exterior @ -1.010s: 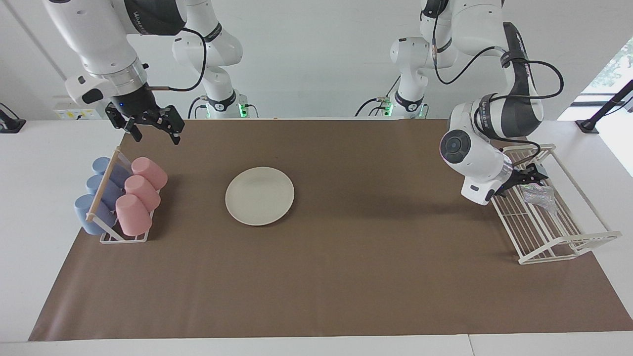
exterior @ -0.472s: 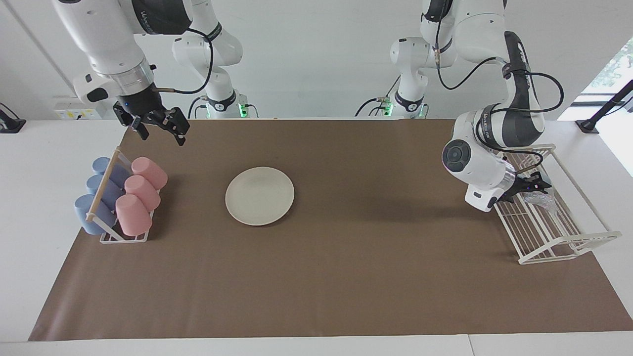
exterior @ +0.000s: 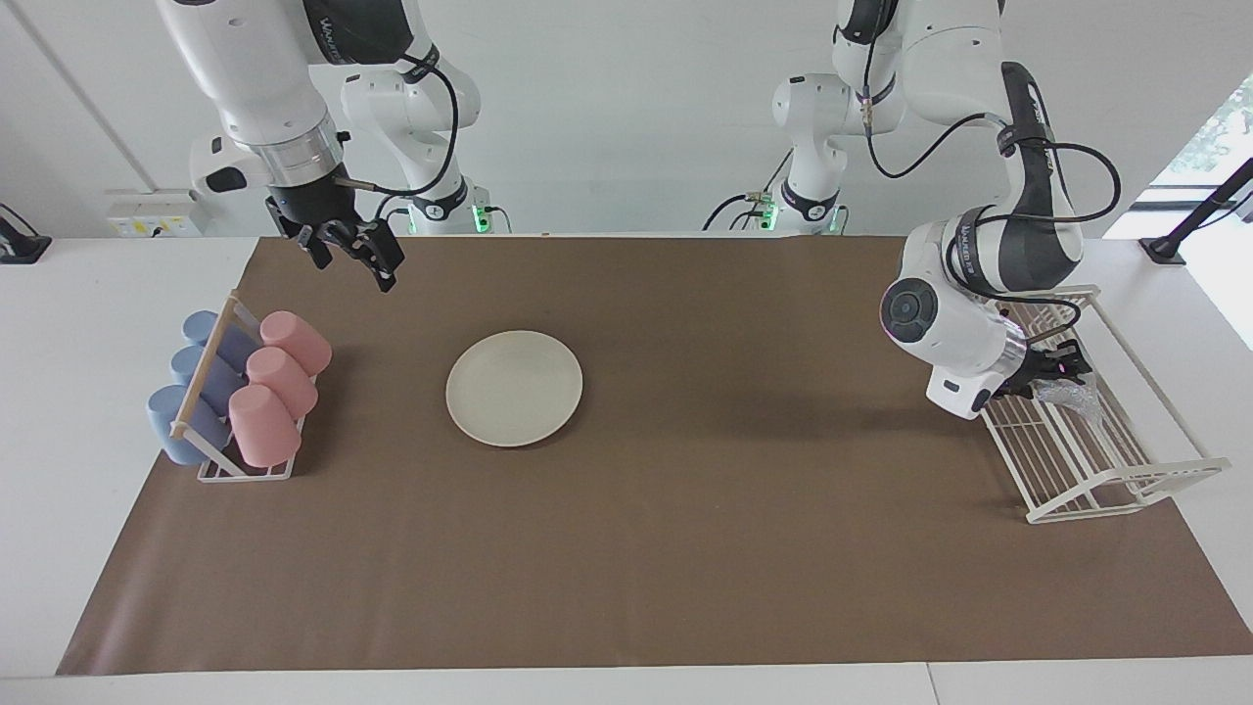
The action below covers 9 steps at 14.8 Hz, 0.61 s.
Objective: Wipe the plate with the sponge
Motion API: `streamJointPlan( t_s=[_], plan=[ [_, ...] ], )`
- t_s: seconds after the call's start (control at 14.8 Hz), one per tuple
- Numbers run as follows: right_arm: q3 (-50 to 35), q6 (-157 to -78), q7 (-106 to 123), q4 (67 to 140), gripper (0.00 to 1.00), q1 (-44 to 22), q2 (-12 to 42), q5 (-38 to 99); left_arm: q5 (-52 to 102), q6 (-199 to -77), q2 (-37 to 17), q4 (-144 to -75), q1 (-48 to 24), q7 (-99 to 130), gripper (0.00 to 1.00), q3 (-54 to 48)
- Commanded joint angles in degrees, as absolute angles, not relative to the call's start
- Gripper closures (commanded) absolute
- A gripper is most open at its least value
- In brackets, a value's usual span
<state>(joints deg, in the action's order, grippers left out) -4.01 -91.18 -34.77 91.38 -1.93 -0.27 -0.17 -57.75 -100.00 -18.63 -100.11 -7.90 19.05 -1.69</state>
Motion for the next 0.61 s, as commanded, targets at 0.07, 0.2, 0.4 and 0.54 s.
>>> streamJointPlan(
  t_s=[0.07,0.2,0.4,0.54],
  plan=[
    [-5.36,-91.49,-50.57,91.75,0.00,-4.38,-0.79,0.00,-58.80,-98.96,-18.10,-100.55,-7.91,19.16,1.00,-1.85],
    [-5.45,-92.28,-56.40,92.63,0.00,-6.06,-1.23,0.00,-58.71,-99.14,-18.11,-100.28,-7.91,19.16,1.00,-1.85],
    [-5.45,-92.37,-65.70,92.90,0.00,-9.22,-1.58,0.09,-58.36,-98.88,-17.84,-98.63,-7.91,18.64,1.00,-1.93],
    [-5.45,-94.20,-75.28,92.99,0.00,-10.63,-1.58,2.27,-56.09,-95.39,-16.88,-95.11,-8.35,14.70,1.00,-2.28]
  ],
)
